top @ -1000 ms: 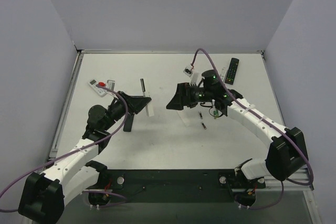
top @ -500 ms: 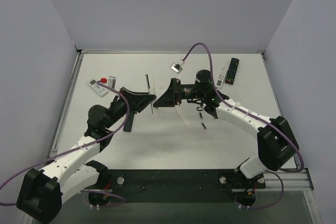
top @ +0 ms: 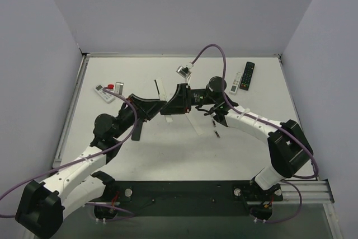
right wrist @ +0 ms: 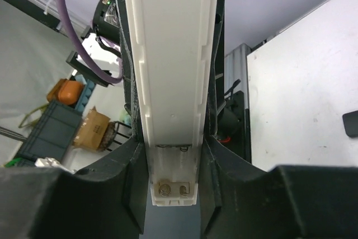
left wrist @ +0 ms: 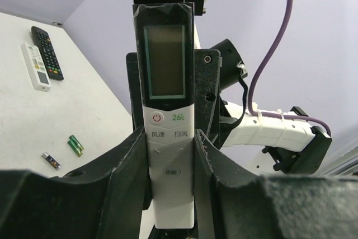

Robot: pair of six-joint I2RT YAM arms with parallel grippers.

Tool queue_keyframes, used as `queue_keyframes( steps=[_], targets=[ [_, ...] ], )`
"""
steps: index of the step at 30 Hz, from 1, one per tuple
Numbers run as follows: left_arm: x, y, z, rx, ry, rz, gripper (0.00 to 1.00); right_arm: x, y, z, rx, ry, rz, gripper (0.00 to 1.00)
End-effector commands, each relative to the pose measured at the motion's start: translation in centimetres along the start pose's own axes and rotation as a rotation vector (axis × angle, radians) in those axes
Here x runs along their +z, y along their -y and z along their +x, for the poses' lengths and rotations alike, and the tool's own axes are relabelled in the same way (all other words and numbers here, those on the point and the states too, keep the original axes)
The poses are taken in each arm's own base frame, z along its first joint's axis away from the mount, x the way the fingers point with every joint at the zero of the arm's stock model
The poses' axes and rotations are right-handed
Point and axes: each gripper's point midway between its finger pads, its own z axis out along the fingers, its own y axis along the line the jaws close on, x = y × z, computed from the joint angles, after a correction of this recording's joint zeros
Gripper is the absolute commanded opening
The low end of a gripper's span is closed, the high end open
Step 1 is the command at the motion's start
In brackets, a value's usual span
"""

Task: Load the batteries into the remote control
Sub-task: Adjust the remote control.

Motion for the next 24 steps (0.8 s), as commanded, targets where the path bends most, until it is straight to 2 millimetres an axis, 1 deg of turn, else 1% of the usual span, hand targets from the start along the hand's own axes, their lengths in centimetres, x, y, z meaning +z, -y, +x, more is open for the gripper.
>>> queue_keyframes(
  steps=[1, 2, 3, 4, 5, 6, 7, 8, 9, 10, 11, 12, 13, 14, 15, 16, 19, 20, 21, 24],
  targets=[
    [0.0, 2.7, -2.3, 0.121, 0.066, 0.055, 0.36, -0.7, -1.5, 1.1, -0.069, -0.058, 0.015, 0.06],
    [-0.1, 2.2, -2.2, 0.141, 0.053, 0.024, 0.45, -0.9, -1.0, 1.1, -0.135, -0.066, 0.042, 0.05],
    [-0.1, 2.0, -2.3, 0.155, 0.05, 0.007, 0.51, -1.2, -1.1, 1.3, -0.172, -0.078, 0.067, 0.03],
    [-0.4, 2.3, -2.6, 0.175, 0.054, -0.001, 0.63, -1.9, 0.3, 2.8, -0.094, -0.127, 0.147, 0.02],
    [-0.5, 1.3, -2.6, 0.205, 0.035, -0.061, 0.68, -2.2, 0.6, 2.4, -0.117, -0.127, 0.203, 0.01],
    [-0.7, 1.0, -2.7, 0.222, 0.031, -0.093, 0.71, -2.7, 1.3, 2.3, -0.223, -0.15, 0.249, 0.01],
    [-1.1, 1.0, -3.6, 0.248, 0.063, -0.129, 0.78, -4.0, 2.5, 4.3, -0.136, -0.219, 0.34, 0.01],
    [-1.8, -0.8, -3.2, 0.277, 0.032, -0.215, 0.8, -4.8, 3.4, 4.9, -0.143, -0.255, 0.399, 0.01],
    [-2.1, -0.7, -3.9, 0.302, 0.048, -0.247, 0.83, -5.6, 4.6, 4.3, -0.222, -0.277, 0.487, 0.01],
    [-2.7, -0.8, -4.8, 0.333, 0.083, -0.288, 0.84, -6.9, 5.3, 5.9, -0.175, -0.338, 0.555, 0.01],
    [-3.6, -2.1, -4.6, 0.362, 0.06, -0.361, 0.85, -7.7, 6.1, 6.2, -0.179, -0.361, 0.615, 0.01],
    [-4.0, -2.3, -5.1, 0.377, 0.075, -0.4, 0.84, -8.7, 7.3, 6.2, -0.189, -0.382, 0.7, 0.01],
    [-4.8, -2.7, -5.9, 0.393, 0.106, -0.455, 0.85, -9.8, 7.8, 7.4, -0.193, -0.448, 0.747, 0.01],
    [-5.7, -4.0, -5.8, 0.408, 0.095, -0.526, 0.85, -10.4, 8.4, 7.9, -0.193, -0.479, 0.792, 0.01],
    [-6.4, -4.7, -5.9, 0.413, 0.093, -0.574, 0.85, -11.0, 9.2, 8.5, -0.199, -0.524, 0.831, 0.02],
    [-7.2, -5.2, -6.3, 0.425, 0.115, -0.612, 0.85, -12.2, 9.9, 9.0, -0.221, -0.578, 0.904, 0.02],
    [-8.7, -6.5, -6.2, 0.444, 0.117, -0.688, 0.85, -13.5, 11.4, 9.8, -0.235, -0.655, 0.993, 0.02],
    [-8.9, -6.9, -6.0, 0.442, 0.107, -0.7, 0.85, -13.5, 11.6, 10.1, -0.246, -0.674, 0.998, 0.02],
    [-9.0, -7.1, -5.8, 0.438, 0.101, -0.706, 0.85, -13.5, 11.9, 10.2, -0.245, -0.682, 1.006, 0.01],
    [-8.6, -8.0, -4.3, 0.376, 0.055, -0.698, 0.85, -13.2, 12.3, 10.0, -0.265, -0.696, 1.024, 0.01]
  ],
)
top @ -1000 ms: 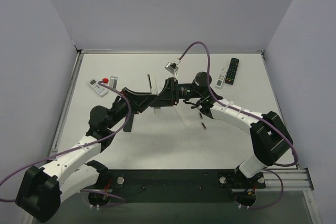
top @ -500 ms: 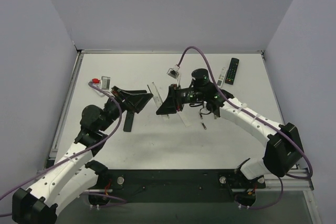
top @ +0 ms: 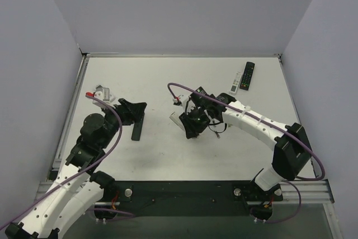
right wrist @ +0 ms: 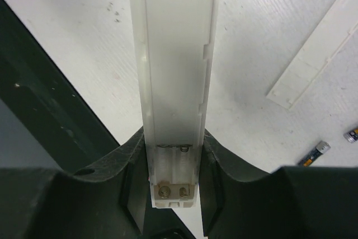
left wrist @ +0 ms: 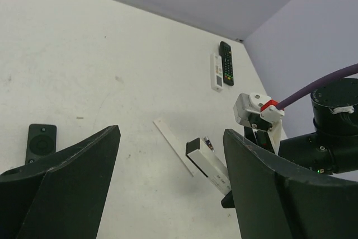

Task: Load the batteries into the remote control
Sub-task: Adjust the remote control.

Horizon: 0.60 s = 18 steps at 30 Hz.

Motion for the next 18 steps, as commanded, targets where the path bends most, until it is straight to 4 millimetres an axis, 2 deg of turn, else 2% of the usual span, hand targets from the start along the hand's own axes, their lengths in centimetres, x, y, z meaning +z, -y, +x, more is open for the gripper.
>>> queue_keyframes(
  steps=[1, 3, 4, 5, 7, 8, 10, 12, 18],
  targets=[
    [0.6, -1.5, 2.9, -0.011, -0.104, -0.043, 0.85, -0.7, 1.4, -0.3, -0.081, -0.042, 0.118, 0.01],
    [1.4, -0.7, 4.0, -0.084, -0.125, 0.005, 0.85, -0.4, 1.3, -0.8, -0.072, -0.036, 0.132, 0.0],
    [1.7, -0.5, 5.4, -0.111, -0.179, 0.022, 0.85, -0.2, 1.3, -1.2, -0.069, -0.026, 0.135, 0.0],
    [2.4, 0.7, 4.5, -0.168, -0.142, 0.068, 0.86, -0.1, 1.1, -1.4, -0.069, -0.02, 0.137, 0.0],
    [3.2, 1.0, 5.9, -0.223, -0.186, 0.091, 0.85, 0.1, 0.7, -2.3, -0.061, 0.016, 0.155, 0.0],
    [3.7, 1.9, 5.5, -0.272, -0.17, 0.124, 0.85, 0.2, 0.6, -2.6, -0.058, 0.027, 0.158, 0.0],
    [4.5, 2.2, 6.6, -0.309, -0.206, 0.146, 0.86, 0.3, 0.1, -3.5, -0.032, 0.068, 0.157, 0.0],
    [5.0, 3.7, 6.4, -0.34, -0.196, 0.205, 0.86, 0.4, -0.2, -4.0, -0.026, 0.088, 0.162, 0.0],
    [6.8, 4.7, 8.5, -0.38, -0.247, 0.215, 0.86, 0.4, -1.0, -5.4, -0.001, 0.156, 0.168, 0.0]
  ],
)
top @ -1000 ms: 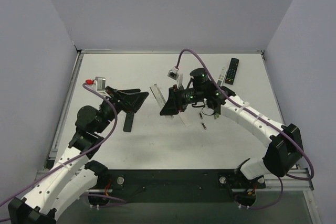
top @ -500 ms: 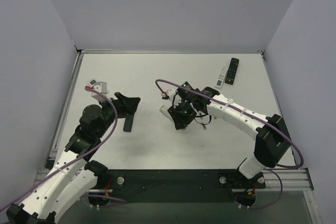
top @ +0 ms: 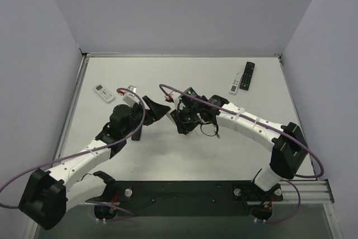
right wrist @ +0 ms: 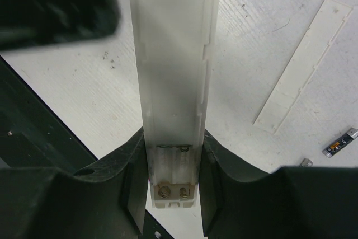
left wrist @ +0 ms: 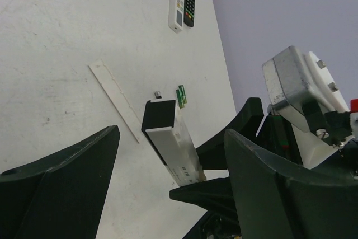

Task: Load the batteries into the remote control
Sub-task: Adjust the remote control.

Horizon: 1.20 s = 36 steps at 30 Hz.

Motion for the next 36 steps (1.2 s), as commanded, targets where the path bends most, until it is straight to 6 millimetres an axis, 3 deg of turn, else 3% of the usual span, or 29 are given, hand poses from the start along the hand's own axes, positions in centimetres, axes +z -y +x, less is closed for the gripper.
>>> queue_keyframes(
  steps=[1, 10, 13, 14, 20, 21, 23, 24, 27, 30, 32, 36],
  targets=[
    [1.3, 4.2, -0.5, -0.035, 0.024, 0.142, 0.86, -0.9, -0.4, -3.0, 0.04, 0.112, 0.016, 0.0],
    [2.7, 2.8, 1.2, -0.057, 0.0, 0.085, 0.83, -1.3, -0.8, -3.7, 0.072, 0.163, 0.002, 0.0],
    [3.0, 3.2, 1.1, -0.057, 0.009, 0.105, 0.77, -1.2, -1.2, -3.8, 0.079, 0.174, -0.016, 0.0],
    [3.0, 3.5, 0.9, -0.06, 0.016, 0.12, 0.7, -1.2, -1.2, -3.8, 0.079, 0.177, -0.019, 0.0],
    [3.4, 4.0, 0.7, -0.063, 0.028, 0.145, 0.51, -1.0, -1.4, -3.3, 0.079, 0.169, -0.031, 0.0],
    [3.5, 3.8, 0.9, -0.063, 0.021, 0.144, 0.41, -1.0, -1.3, -3.4, 0.082, 0.171, -0.029, 0.03],
    [3.6, 3.9, 0.8, -0.064, 0.024, 0.149, 0.32, -1.2, -1.2, -3.2, 0.086, 0.171, -0.032, 0.1],
    [3.7, 3.9, 0.8, -0.065, 0.026, 0.148, 0.24, -1.2, -1.1, -3.1, 0.092, 0.169, -0.031, 0.2],
    [3.7, 3.5, 0.8, -0.062, 0.031, 0.136, 0.14, -1.9, -0.7, -2.7, 0.113, 0.165, -0.029, 0.42],
    [3.9, 3.1, 0.8, -0.048, 0.032, 0.121, 0.05, -3.0, 0.1, -2.2, 0.139, 0.165, -0.015, 0.56],
    [4.0, 2.6, 0.7, -0.041, 0.035, 0.107, 0.01, -4.1, 0.7, -1.8, 0.15, 0.167, 0.002, 0.6],
    [4.0, 1.6, 0.4, -0.033, 0.039, 0.083, 0.0, -5.1, 3.9, 1.2, 0.237, 0.115, 0.079, 0.61]
  ],
)
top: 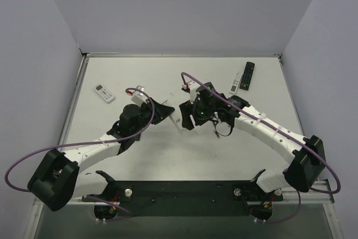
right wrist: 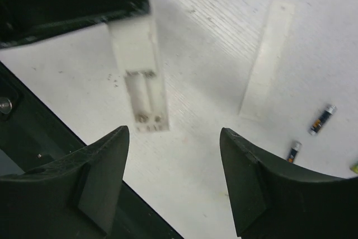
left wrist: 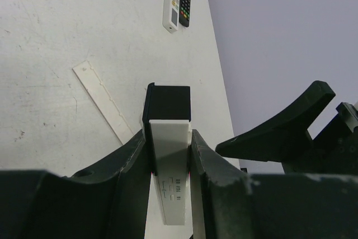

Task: Load the batteries into the remote control
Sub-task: Adjust the remote control, then pick up the battery from the remote control.

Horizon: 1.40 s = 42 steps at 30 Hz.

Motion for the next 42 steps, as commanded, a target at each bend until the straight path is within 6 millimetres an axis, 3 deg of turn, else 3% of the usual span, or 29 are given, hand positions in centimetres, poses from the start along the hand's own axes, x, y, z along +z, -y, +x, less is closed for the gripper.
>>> queue_keyframes(
  steps=[1, 7, 11, 27, 42],
  targets=[
    [0.3, 1.2, -2.1, 0.036, 0.061, 0.041, 0.0, -2.7, 3.7, 2.9, 0.094, -0.054, 0.092, 0.61],
    [0.2, 0.8, -2.7, 0.065, 0.053, 0.057, 0.0, -4.1, 10.2, 7.1, 0.218, -0.214, 0.303, 0.49],
    [0.0, 1.3, -2.4, 0.085, 0.026, 0.101, 0.0, -3.6, 12.3, 9.4, 0.268, -0.33, 0.37, 0.4],
    [-1.5, 3.7, -1.0, 0.152, -0.069, 0.245, 0.0, 0.8, 15.2, 13.1, 0.273, -0.552, 0.455, 0.23],
    [-1.9, 3.7, -0.5, 0.151, -0.093, 0.248, 0.0, 3.9, 15.6, 13.5, 0.266, -0.579, 0.413, 0.19]
  ],
)
